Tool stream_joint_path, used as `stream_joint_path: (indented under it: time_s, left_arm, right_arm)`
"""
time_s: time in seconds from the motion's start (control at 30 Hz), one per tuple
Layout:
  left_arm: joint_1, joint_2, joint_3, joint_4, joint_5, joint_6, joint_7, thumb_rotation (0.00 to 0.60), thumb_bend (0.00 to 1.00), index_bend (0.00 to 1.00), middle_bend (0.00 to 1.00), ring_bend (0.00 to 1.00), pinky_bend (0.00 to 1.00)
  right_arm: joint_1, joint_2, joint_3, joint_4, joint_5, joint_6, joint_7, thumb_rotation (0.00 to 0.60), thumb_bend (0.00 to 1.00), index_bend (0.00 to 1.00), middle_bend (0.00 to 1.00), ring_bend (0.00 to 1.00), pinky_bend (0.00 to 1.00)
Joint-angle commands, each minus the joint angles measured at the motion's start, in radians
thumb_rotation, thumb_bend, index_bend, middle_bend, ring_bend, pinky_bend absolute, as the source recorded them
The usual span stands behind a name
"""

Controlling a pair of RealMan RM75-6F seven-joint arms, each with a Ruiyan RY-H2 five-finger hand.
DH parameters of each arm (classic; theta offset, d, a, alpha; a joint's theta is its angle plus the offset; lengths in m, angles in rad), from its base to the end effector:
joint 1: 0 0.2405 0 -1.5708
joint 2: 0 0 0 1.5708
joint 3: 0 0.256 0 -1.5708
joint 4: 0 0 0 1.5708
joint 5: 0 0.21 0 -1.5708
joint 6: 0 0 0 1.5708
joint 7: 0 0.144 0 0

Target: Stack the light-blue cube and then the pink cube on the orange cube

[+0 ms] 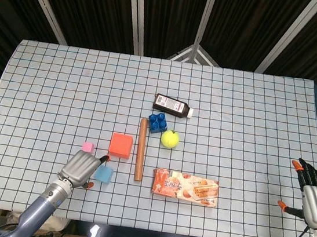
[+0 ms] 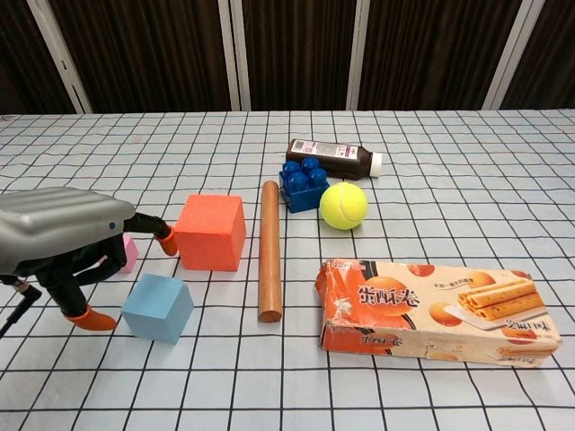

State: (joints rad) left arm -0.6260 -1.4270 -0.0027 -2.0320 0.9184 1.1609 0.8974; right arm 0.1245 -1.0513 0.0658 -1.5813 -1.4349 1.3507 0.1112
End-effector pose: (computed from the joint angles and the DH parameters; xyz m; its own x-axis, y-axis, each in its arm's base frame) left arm -0.1375 0.2298 -0.0016 0.6102 0.3857 0.6920 0.7858 -0.4053 -0.4671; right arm -0.3298 -0.1973 0.1744 0.3705 -0.0905 0.9244 -0.9264 0.0357 0.3748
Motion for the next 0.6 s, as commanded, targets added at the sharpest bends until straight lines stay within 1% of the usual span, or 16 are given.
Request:
stream_joint_path:
  time_s: [0.03,0.27,0.6]
  left_arm:
    - [-0.004,-0.005,0.006,-0.001,0.0,0.005,0.002,0.6,0.21,0.26,0.83,0.79,0.88]
    - [-0.007,-0.015,0.019,0.005,-0.002,0.032,0.014,0.6,0.21,0.28,0.83,0.79,0.88]
    - [-0.023,-0.052,0.021,0.031,-0.028,0.055,0.045,0.6,0.21,0.28,0.82,0.79,0.89]
  right_arm:
    - [0.0,0.001,0.001,-0.001,0.002,-0.001,0.001,0.6,0.13,0.0,0.01,0.01,0.1]
    - [-0.001,0.003,0.0,0.0,-0.002,0.001,0.008,0.6,0.13,0.0,0.01,0.01,0.1]
    - [0.002,0.003,-0.001,0.004,0.001,-0.008,0.017,0.6,0.13,0.0,0.01,0.01,0.1]
